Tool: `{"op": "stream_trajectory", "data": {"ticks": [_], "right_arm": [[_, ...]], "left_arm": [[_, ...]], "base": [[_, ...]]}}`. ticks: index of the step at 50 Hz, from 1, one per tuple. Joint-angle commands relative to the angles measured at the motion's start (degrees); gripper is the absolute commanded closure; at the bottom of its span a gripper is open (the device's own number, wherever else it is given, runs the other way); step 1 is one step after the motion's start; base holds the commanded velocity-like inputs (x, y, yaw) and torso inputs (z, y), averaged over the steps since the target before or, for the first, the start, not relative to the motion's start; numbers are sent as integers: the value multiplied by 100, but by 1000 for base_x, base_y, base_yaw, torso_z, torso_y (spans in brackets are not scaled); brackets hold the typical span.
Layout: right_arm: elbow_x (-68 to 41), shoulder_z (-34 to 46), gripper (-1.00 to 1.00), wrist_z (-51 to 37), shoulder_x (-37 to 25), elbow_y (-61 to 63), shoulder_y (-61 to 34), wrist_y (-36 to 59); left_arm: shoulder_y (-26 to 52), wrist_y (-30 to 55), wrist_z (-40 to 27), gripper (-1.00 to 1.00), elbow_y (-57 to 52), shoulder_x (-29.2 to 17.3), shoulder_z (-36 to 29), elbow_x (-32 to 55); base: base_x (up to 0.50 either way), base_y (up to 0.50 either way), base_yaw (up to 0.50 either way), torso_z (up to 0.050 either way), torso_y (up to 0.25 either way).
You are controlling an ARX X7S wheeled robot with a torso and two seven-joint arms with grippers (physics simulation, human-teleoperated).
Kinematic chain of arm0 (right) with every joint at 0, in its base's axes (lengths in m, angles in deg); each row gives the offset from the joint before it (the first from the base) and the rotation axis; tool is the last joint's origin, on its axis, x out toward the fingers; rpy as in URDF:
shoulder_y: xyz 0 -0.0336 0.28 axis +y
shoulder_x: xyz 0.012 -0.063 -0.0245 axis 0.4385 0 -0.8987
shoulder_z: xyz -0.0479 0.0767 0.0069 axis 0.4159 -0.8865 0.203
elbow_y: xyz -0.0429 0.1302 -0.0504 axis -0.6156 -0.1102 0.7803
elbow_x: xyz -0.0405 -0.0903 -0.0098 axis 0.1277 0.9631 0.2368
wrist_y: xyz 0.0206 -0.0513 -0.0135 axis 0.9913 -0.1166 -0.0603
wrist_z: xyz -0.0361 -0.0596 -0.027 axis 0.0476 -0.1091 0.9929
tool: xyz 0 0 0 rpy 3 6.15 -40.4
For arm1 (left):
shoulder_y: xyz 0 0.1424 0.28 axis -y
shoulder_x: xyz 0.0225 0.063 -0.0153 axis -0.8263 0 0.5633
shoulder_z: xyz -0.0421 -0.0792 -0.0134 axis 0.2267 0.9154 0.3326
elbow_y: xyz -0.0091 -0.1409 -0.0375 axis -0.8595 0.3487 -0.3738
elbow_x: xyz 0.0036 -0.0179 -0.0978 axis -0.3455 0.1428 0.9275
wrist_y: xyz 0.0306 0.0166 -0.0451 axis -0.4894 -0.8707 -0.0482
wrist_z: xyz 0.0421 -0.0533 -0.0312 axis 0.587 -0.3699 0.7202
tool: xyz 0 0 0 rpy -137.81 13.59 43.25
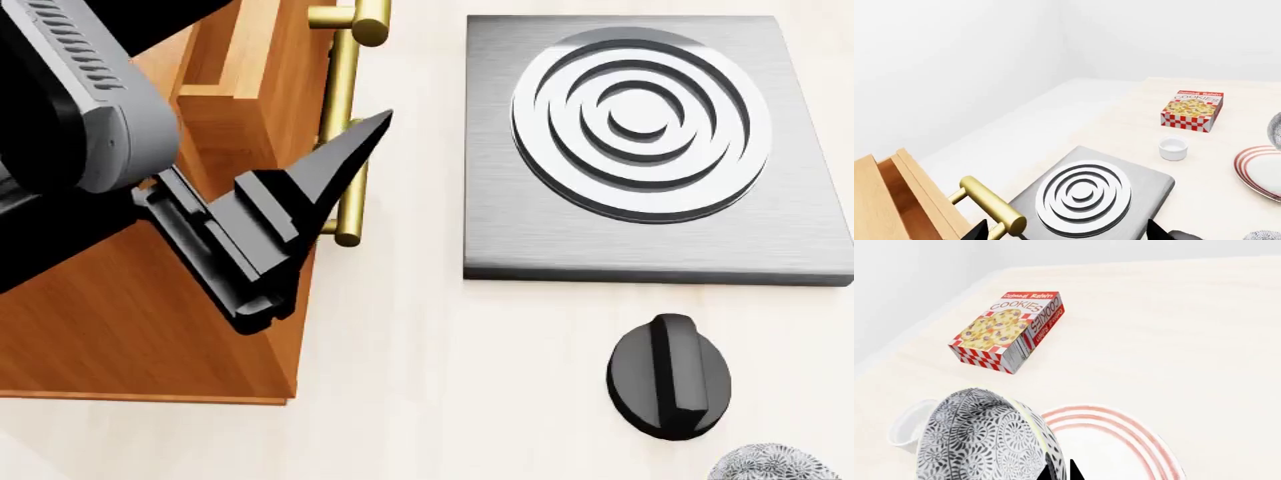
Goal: Pick the akita bowl on the wooden cabinet and place it on the plate.
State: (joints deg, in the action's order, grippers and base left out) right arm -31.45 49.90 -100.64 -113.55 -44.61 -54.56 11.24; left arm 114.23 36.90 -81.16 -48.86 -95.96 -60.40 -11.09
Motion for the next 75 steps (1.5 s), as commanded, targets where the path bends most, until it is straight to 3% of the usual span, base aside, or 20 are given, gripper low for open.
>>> {"op": "stream_trajectory", "data": {"ticks": [1,26,75], "right_arm": [[102,-43,100,55,35,-61,-41,-6],[200,206,100,105,7,-339,-414,50],[295,515,100,337,148,-767,-682,180]], "left_arm": [[272,202,-357,-100,-246,80,126,510],[368,195,-549,-100,-335,72,210,869],[149,-4,-404,-100,-286,-19,36,622]], "base": [[0,0,0,0,0],[0,0,0,0,0],[0,0,0,0,0]]}}
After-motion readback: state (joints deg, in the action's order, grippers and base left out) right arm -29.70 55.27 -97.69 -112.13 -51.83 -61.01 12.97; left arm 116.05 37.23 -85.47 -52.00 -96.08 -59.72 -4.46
